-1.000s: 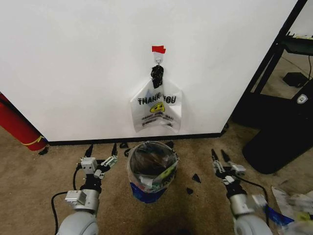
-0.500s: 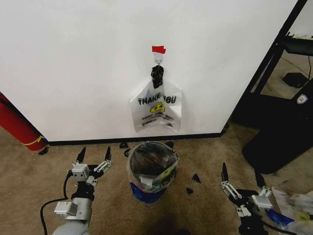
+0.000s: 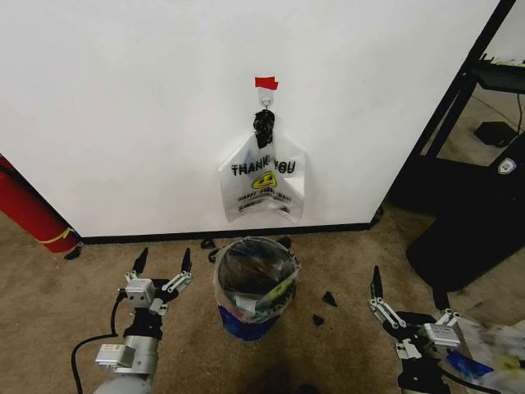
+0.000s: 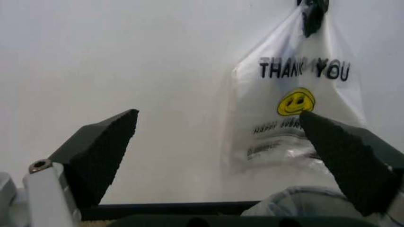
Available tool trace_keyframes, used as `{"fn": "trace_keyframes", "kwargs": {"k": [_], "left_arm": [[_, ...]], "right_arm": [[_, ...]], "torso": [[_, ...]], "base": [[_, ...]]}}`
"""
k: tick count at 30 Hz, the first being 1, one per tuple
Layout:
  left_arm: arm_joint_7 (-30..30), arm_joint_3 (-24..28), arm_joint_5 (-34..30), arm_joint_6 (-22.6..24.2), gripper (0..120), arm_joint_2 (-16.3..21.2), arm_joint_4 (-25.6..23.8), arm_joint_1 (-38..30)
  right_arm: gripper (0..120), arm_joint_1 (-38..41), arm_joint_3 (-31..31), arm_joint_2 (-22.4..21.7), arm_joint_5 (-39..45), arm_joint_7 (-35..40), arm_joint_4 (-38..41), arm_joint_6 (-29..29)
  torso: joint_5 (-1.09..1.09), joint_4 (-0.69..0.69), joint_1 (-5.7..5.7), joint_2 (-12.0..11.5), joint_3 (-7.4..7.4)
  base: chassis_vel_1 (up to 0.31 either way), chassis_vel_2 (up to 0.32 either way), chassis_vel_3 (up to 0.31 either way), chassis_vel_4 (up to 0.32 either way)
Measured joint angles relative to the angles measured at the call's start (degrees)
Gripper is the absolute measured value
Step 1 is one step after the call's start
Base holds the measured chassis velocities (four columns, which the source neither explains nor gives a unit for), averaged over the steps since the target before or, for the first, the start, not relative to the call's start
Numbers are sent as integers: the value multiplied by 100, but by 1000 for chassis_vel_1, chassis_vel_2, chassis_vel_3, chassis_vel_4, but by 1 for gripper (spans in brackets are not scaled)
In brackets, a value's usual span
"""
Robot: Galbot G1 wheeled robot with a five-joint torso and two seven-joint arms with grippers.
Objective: Pick up the garbage bag from the wall and place it over the trash bin.
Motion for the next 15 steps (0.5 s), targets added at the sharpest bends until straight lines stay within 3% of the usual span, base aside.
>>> {"fn": "trace_keyframes", "kwargs": {"k": [15], "left_arm": [[-101, 96, -19, 21, 100, 132, -89, -72]], "right_arm": [[100, 9, -114, 16, -311, 57, 337, -264]], "torso": [[0, 1, 0, 0, 0]], "base": [[0, 0, 0, 0]]}}
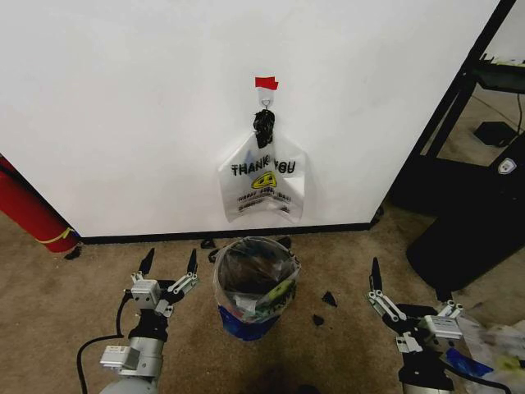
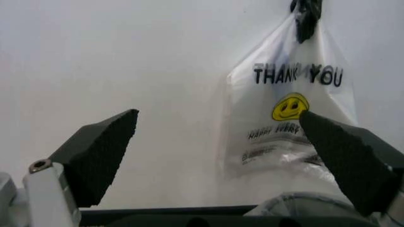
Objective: Pick up the garbage bag from the wall and place it over the trash bin.
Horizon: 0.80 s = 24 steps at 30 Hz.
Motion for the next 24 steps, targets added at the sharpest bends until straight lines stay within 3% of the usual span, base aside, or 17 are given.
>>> {"fn": "trace_keyframes", "kwargs": {"k": [24], "left_arm": [[-99, 182, 172, 66, 100, -126, 38, -73]], "right_arm": [[100, 147, -115, -13, -109, 45, -50, -247]], "torso": [[0, -1, 0, 0, 0]], "base": [[0, 0, 0, 0]]}}
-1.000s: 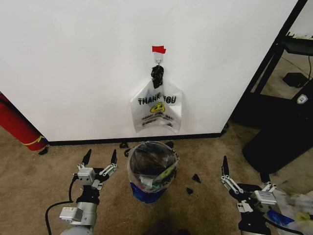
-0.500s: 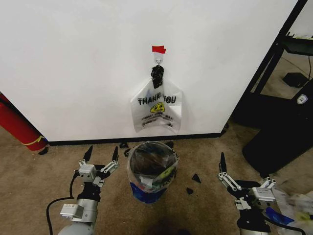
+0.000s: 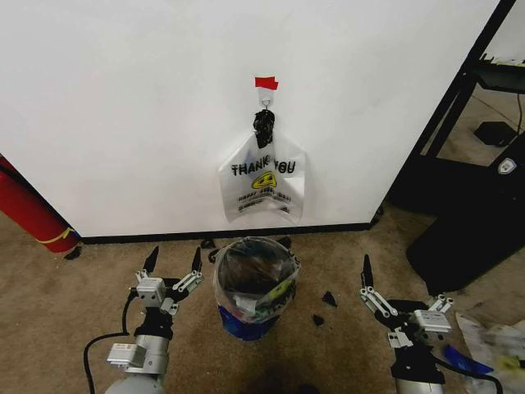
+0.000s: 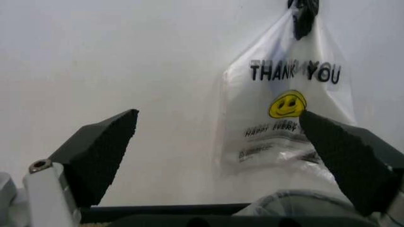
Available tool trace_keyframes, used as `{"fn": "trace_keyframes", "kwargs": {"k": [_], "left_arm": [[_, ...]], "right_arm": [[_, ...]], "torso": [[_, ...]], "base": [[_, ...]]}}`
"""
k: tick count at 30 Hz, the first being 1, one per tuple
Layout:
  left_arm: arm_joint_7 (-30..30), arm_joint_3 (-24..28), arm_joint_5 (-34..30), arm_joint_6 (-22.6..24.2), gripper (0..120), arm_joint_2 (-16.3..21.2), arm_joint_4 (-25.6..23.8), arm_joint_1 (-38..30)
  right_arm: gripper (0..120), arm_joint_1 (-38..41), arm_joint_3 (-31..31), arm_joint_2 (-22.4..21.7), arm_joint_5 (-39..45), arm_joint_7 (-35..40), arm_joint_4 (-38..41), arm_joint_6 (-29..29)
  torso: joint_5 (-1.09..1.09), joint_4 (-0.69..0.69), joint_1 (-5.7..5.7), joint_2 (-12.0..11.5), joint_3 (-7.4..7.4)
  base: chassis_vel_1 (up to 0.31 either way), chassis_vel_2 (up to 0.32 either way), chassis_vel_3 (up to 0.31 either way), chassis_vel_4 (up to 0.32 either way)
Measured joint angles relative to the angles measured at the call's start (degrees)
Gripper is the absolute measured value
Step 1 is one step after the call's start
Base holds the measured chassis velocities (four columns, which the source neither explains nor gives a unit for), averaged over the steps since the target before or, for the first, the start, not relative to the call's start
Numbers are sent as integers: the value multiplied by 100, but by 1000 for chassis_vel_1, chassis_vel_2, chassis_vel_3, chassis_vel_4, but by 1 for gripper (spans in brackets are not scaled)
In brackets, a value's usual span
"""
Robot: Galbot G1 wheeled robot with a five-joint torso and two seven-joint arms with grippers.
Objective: Pick up the garbage bag from the wall and place it over the trash bin.
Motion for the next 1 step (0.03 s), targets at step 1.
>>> {"fn": "trace_keyframes", "kwargs": {"k": [1], "left_arm": [[0, 3, 9, 0, 100, -1, 3, 5]], "right_arm": [[100, 10, 5, -1, 5, 13, 0, -24]], "torso": [[0, 0, 0, 0, 0]], "base": [[0, 0, 0, 0]]}}
